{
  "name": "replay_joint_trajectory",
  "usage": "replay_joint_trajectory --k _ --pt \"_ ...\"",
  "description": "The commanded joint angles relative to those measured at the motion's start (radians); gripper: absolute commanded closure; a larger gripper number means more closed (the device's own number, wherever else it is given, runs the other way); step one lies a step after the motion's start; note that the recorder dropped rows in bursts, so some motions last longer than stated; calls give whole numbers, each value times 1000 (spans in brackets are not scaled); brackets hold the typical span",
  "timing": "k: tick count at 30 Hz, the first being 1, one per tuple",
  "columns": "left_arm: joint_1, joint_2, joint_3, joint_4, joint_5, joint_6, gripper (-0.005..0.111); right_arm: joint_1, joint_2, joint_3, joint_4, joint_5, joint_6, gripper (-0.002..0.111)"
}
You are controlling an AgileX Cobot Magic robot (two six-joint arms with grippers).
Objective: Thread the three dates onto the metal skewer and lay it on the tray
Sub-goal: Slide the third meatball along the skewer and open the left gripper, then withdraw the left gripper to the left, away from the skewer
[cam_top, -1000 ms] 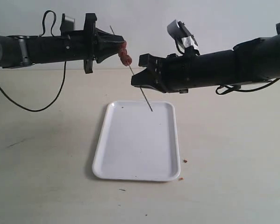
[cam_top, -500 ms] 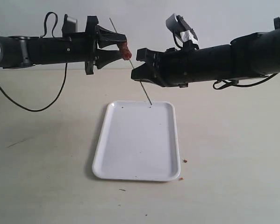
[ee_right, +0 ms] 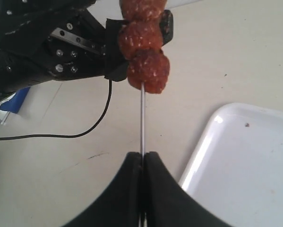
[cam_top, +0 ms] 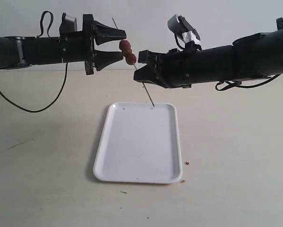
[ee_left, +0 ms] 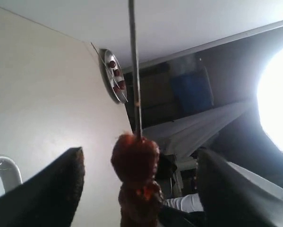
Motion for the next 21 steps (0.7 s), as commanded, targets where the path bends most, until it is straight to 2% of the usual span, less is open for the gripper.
replay_joint_trajectory --k 1,4,5,7,9,11,13,17,21 --pt "17 -9 1 -8 60 11 40 3 -6 -9 7 -1 -17 108" --pt "39 -19 1 -1 60 19 42 3 -6 -9 7 -3 -51 108" --pt "41 -27 1 55 60 19 45 3 -6 -9 7 -13 -71 108" --pt "41 -44 1 183 60 -2 58 1 -6 -9 7 -58 -114 108" --pt "41 -66 1 309 60 -69 76 1 -6 -9 -2 -89 -123 108" --pt "41 -79 4 398 60 -73 94 1 -7 -9 -12 -55 -116 108" --pt "39 -91 24 435 60 -58 106 1 -7 -9 -28 -36 -116 108" --pt "39 -130 120 438 60 64 107 1 -7 -9 -71 -40 -114 108" --pt "46 -183 262 367 60 227 107 1 -13 -9 -91 -40 -114 108"
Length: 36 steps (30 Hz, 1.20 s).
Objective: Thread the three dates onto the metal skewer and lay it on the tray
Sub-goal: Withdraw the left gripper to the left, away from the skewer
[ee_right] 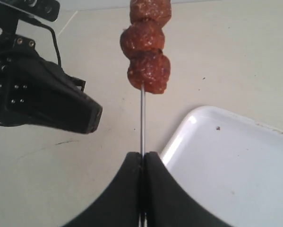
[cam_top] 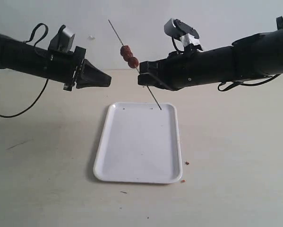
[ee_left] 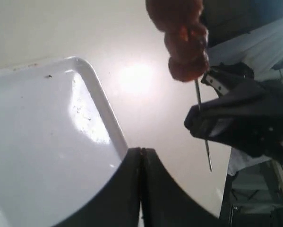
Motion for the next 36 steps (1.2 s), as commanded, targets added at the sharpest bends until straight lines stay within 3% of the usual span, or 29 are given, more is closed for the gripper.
replay_joint_trajectory --k 1,13,19,23,36 --pt "5 -49 111 -77 9 139 107 1 -16 -9 -24 9 -13 108" --pt "6 -106 270 -171 -132 329 107 1 -78 -9 -112 -18 47 108" --pt "6 -277 479 -323 -316 544 107 1 -78 -9 -159 -42 85 108" --pt "6 -370 623 -437 -363 722 107 1 -78 -9 -159 -39 90 108" --pt "2 -507 872 -437 -377 739 107 1 -78 -9 -229 -50 57 108"
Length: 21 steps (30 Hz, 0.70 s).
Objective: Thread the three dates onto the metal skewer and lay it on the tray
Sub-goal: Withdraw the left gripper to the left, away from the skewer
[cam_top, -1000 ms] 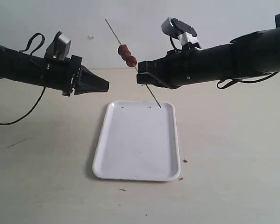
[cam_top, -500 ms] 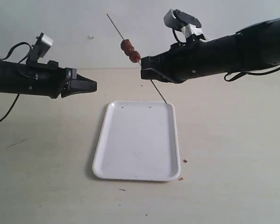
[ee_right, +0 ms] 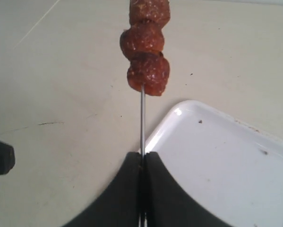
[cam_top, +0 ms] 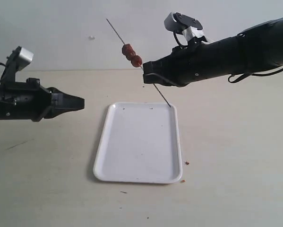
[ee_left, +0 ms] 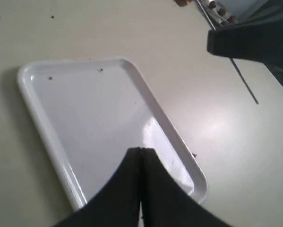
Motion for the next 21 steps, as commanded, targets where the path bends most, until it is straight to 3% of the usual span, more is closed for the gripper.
replay_joint_trajectory --k 1,9,21 --pt "0 -17 83 -10 -3 1 107 1 -10 -9 -13 -12 -48 108" --pt "0 -17 120 76 -18 -1 107 1 -24 -9 -13 11 -44 108" --pt "0 -17 120 79 -13 -1 107 1 -30 -9 -30 15 -44 108"
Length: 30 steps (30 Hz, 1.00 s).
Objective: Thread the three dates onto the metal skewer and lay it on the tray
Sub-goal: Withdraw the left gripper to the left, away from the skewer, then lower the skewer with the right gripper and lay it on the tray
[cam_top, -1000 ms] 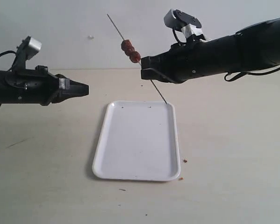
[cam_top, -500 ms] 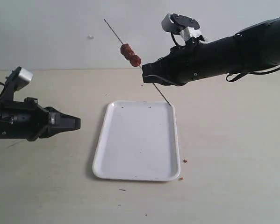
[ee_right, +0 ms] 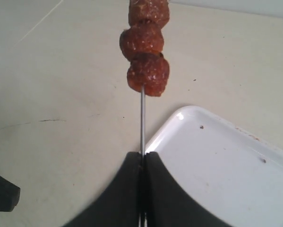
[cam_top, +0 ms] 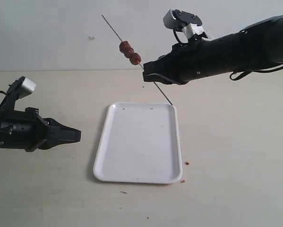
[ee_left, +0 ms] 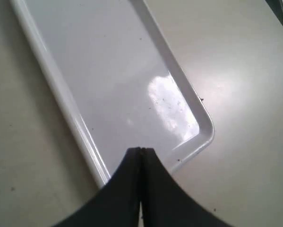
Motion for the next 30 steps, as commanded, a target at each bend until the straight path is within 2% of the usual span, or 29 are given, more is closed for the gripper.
replay_joint_trajectory --k 1,18,22,30 --pt "0 -10 6 -2 8 -1 107 1 -12 -9 -26 7 -9 108" --pt "0 -10 6 -2 8 -1 107 1 -12 -9 -43 -27 -4 108" --pt "0 -10 6 -2 8 -1 107 1 -12 -4 -92 -27 46 108" --pt "0 -10 6 -2 8 -1 107 4 -12 110 -97 -97 185 108"
